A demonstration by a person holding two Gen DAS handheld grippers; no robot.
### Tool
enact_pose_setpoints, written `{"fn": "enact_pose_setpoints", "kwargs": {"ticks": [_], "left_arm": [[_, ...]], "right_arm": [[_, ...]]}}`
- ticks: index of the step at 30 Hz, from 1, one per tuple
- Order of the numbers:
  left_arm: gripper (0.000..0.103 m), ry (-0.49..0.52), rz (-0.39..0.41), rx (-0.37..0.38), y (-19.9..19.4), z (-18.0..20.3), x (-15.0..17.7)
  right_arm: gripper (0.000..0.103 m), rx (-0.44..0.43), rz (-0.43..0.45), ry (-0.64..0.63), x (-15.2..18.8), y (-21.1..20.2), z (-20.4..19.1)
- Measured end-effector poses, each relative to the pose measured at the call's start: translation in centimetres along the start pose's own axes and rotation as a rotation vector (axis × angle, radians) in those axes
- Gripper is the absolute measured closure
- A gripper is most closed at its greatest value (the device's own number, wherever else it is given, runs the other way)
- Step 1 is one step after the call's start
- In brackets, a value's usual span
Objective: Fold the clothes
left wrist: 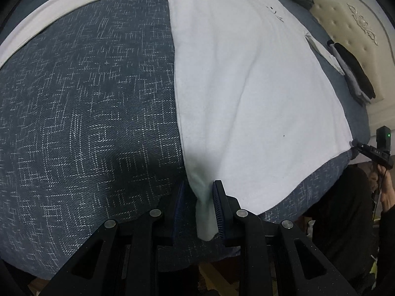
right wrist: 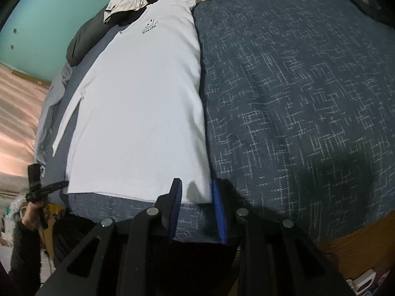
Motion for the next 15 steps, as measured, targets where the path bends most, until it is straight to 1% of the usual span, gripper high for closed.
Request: {"fn": "enact_pose_setpoints", "kwargs": {"ticks": [1,2,4,10,13,15], "left_arm": [[0.079,0.007,0.002,-0.005,0.0,0.1,0.0],[0.08,0.014,0.003,-0.01,0.0,0.2,0.0],[0.1,0.025,0.005,-0.012,-0.1,0.4,0.0],[0.1,0.049,0.045,0.011,-2.6,1.0,-0.3],[0.1,0.058,0.061,0.017,-3.9,1.0,-0.3],[0.1,0.061,0.051,0.011,-3.8,0.6,-0.5]], "right_arm": [[0.092,0.009,0.001,-0.007,0.1,0.1,-0.1],[0.094,0.018,0.001,-0.014,0.2,0.0,0.0],[0.098,0.028,0.01,-0.032,0.3,0.2,-0.4],[0.098,0.021,0.044,-0.097,0.0,-2.3,-1.7],[0.099,0.046,0.003,-0.125,0.6,-1.4,-1.7],[0.099,0.062,-0.024,-0.144,1.0,-0.8,-1.7]]}}
Point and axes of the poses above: each gripper's, at about its wrist camera, not at the fingertips, and y roughly the way its jaws point, z to its right, x to its underside, the point moved 3 cm from there along y, roughly the way its jaws point, and after that the axes turned 9 degrees about z, right-handed, at the moved point
